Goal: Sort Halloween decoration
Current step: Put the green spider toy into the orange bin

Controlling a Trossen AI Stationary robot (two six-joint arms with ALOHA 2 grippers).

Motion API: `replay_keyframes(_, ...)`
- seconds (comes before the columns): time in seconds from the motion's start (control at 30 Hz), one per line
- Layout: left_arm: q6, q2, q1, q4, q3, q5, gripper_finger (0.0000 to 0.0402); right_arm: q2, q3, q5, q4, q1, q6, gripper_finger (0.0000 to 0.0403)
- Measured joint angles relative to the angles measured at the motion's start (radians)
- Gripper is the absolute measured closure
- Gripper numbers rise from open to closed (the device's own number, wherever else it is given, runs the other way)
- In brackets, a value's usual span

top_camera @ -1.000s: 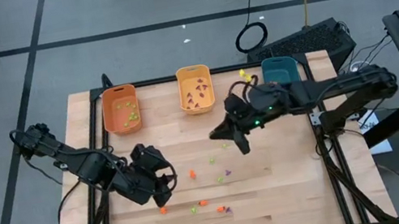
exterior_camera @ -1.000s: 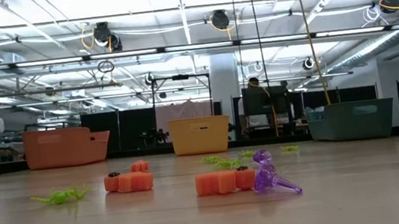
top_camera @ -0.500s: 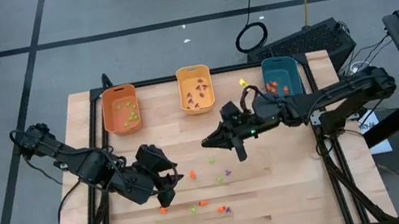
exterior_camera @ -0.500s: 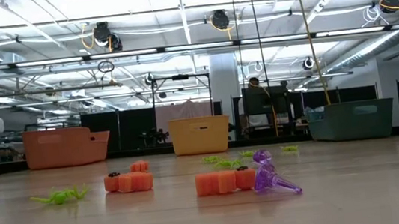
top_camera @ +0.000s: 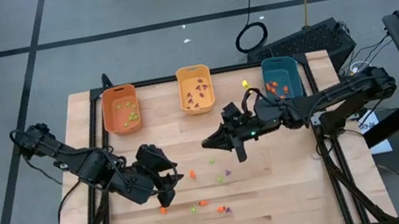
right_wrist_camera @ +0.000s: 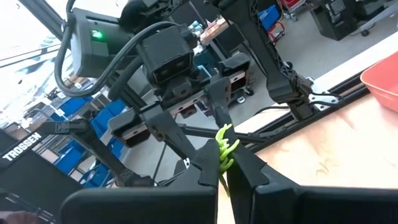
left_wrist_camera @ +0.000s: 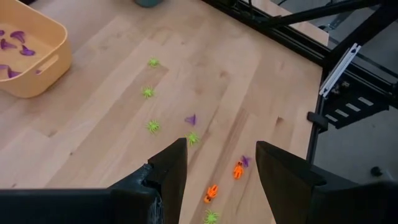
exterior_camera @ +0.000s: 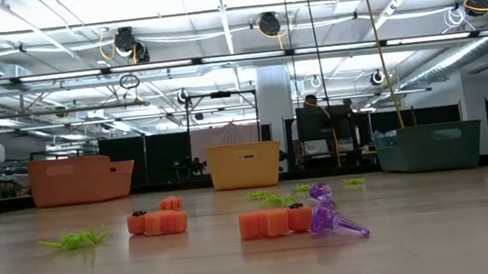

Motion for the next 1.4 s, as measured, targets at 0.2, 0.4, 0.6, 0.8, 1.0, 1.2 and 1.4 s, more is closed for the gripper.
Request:
replay_keyframes(0.2,-0.003,0.0,0.0,0.001,0.0,-0.001,0.0212,0.0,0.0,-0.013,0.0,0.0,-0.004,0.0403)
replay_keyframes(0.4,-0.003,0.0,0.0,0.001,0.0,-0.007,0.0212,0.0,0.0,-0.08,0.0,0.0,-0.093,0.0403)
replay_keyframes(0.6,-0.002,0.0,0.0,0.001,0.0,-0.01,0.0212,0.0,0.005,-0.08,0.0,0.0,-0.206,0.0403)
replay_keyframes(0.8,-0.002,0.0,0.0,0.001,0.0,-0.013,0.0212,0.0,0.006,-0.08,0.0,0.0,-0.367,0.0403)
replay_keyframes(1.0,-0.002,0.0,0.0,0.0,0.0,-0.018,0.0212,0.0,0.006,-0.08,0.0,0.0,-0.531,0.0403)
replay_keyframes(1.2,-0.002,0.0,0.0,0.0,0.0,-0.021,0.0212,0.0,0.006,-0.078,0.0,-0.001,-0.74,0.0403)
replay_keyframes(1.4,-0.002,0.0,0.0,0.0,0.0,-0.039,0.0212,0.0,0.007,-0.077,0.0,-0.001,-0.914,0.0403)
